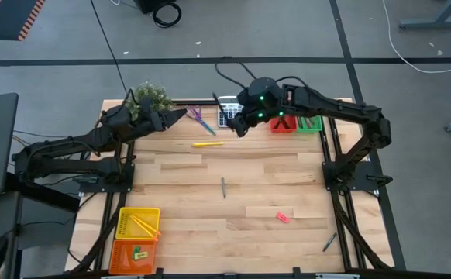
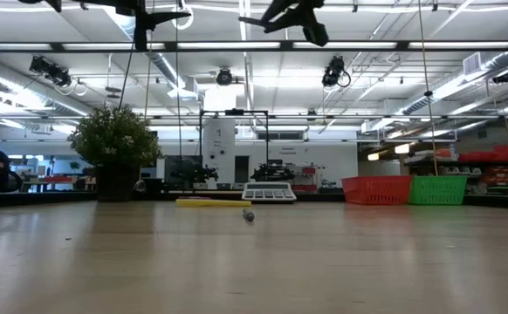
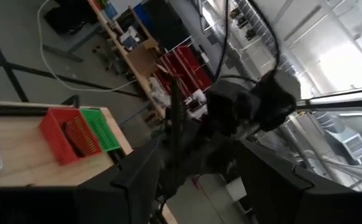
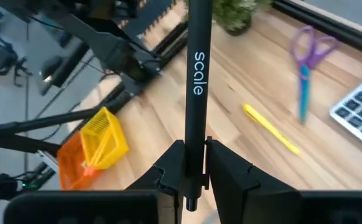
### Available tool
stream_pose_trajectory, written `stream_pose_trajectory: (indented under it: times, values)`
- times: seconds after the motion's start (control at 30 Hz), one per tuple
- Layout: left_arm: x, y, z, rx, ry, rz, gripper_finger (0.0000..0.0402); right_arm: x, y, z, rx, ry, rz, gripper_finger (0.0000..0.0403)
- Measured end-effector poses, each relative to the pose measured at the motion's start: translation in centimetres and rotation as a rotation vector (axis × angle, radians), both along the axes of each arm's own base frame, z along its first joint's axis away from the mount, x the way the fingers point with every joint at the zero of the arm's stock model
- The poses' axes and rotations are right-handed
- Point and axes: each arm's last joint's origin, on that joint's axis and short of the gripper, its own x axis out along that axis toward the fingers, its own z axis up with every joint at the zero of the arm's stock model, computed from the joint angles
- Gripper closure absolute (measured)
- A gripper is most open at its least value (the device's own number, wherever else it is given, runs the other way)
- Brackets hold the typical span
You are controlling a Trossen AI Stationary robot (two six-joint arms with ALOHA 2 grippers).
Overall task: Sort crayons/erasers/pens/pencils in bins
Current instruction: Put the black pen into the red bin
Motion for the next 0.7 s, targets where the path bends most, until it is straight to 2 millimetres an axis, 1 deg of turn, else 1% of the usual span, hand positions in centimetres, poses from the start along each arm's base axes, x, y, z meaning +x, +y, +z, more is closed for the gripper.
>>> stream_pose_trajectory:
  times: [0.13,0.3,0.43,0.57,0.7]
  values:
    - [-0.6,-0.2,0.2,0.011,0.012,0.001,0.0186,-2.0,-1.2,0.3,0.005,0.072,-0.046,0.0335]
    - [-1.0,-0.3,0.0,0.013,0.045,0.002,0.0188,-5.1,-2.9,0.1,0.020,0.228,-0.114,0.0334]
    - [-0.9,-0.3,-0.1,0.010,0.055,0.000,0.0191,-7.4,-4.3,-0.8,0.048,0.404,-0.159,0.0334]
    - [-0.9,-0.4,-0.3,-0.002,0.067,-0.003,0.0190,-9.5,-6.0,-2.1,0.080,0.616,-0.213,0.0334]
    - [-0.9,-0.4,-0.3,-0.002,0.068,-0.002,0.0190,-11.1,-8.2,-3.1,0.118,0.739,-0.261,0.0332]
